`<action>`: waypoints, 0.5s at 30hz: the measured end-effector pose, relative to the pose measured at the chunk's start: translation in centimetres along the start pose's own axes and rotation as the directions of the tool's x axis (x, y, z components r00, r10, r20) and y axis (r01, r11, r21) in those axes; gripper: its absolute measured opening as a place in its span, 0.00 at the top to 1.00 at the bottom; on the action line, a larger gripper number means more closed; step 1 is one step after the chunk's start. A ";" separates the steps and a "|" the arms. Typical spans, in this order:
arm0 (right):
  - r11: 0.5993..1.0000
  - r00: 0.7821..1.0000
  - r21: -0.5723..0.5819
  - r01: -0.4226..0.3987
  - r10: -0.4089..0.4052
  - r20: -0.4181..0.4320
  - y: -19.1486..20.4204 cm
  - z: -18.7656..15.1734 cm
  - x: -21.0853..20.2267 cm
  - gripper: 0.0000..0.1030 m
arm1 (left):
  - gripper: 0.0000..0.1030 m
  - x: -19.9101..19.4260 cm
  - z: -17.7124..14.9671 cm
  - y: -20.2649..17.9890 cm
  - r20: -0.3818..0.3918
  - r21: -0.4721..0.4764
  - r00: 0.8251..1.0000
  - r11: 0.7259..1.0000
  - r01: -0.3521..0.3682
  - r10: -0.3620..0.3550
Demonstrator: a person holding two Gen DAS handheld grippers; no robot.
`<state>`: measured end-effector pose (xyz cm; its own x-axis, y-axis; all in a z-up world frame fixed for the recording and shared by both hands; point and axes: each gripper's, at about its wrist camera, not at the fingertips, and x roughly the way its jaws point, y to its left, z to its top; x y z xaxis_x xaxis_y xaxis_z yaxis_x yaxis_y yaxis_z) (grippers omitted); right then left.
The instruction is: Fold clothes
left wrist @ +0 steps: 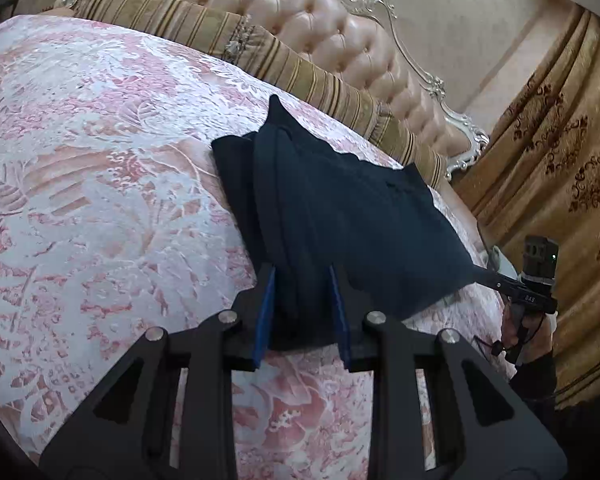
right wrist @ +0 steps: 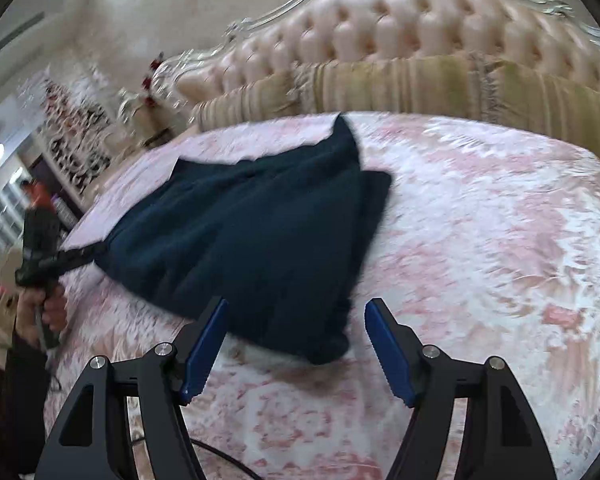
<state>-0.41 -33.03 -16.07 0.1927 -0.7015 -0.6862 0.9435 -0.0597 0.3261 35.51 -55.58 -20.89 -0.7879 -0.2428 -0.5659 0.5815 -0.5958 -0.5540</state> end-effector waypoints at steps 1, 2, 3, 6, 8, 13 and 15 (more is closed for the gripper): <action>1.000 1.000 0.003 -0.004 0.004 0.001 0.0 0.0 0.1 0.33 | 0.71 0.0 -0.1 0.0 0.000 0.002 1.000 1.000 -0.001 0.001; 1.000 1.000 0.008 -0.007 0.007 0.005 0.0 -0.1 0.1 0.41 | 0.71 0.0 -0.1 -0.1 0.000 0.005 1.000 1.000 -0.002 0.002; 1.000 1.000 0.008 -0.014 0.013 0.012 -0.1 -0.1 0.0 0.50 | 0.71 0.0 -0.1 -0.1 -0.001 0.007 1.000 1.000 -0.004 0.004; 1.000 0.999 0.020 -0.024 0.023 0.029 -0.3 0.1 -0.1 0.57 | 0.71 -0.1 -0.1 -0.2 -0.002 0.016 1.000 1.000 -0.010 0.010; 0.999 1.000 0.032 -0.019 0.018 0.020 -0.6 0.1 0.1 0.64 | 0.72 -0.1 -0.1 -0.3 -0.002 0.019 1.000 1.000 -0.012 0.012; 0.999 1.000 0.042 0.005 -0.005 -0.008 -0.8 0.1 0.3 0.85 | 0.88 0.0 -0.1 -0.5 -0.014 0.045 0.998 0.997 -0.064 0.064; 0.999 0.999 0.020 0.038 -0.038 -0.032 -0.6 0.0 0.6 0.88 | 0.89 0.1 -0.1 -0.6 -0.018 0.047 0.996 0.995 -0.083 0.084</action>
<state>-0.82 -33.44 -16.68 0.1655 -0.6757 -0.7184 0.9446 -0.1007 0.3124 35.13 -55.21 -20.65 -0.7325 -0.2781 -0.6214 0.6348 -0.6089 -0.4757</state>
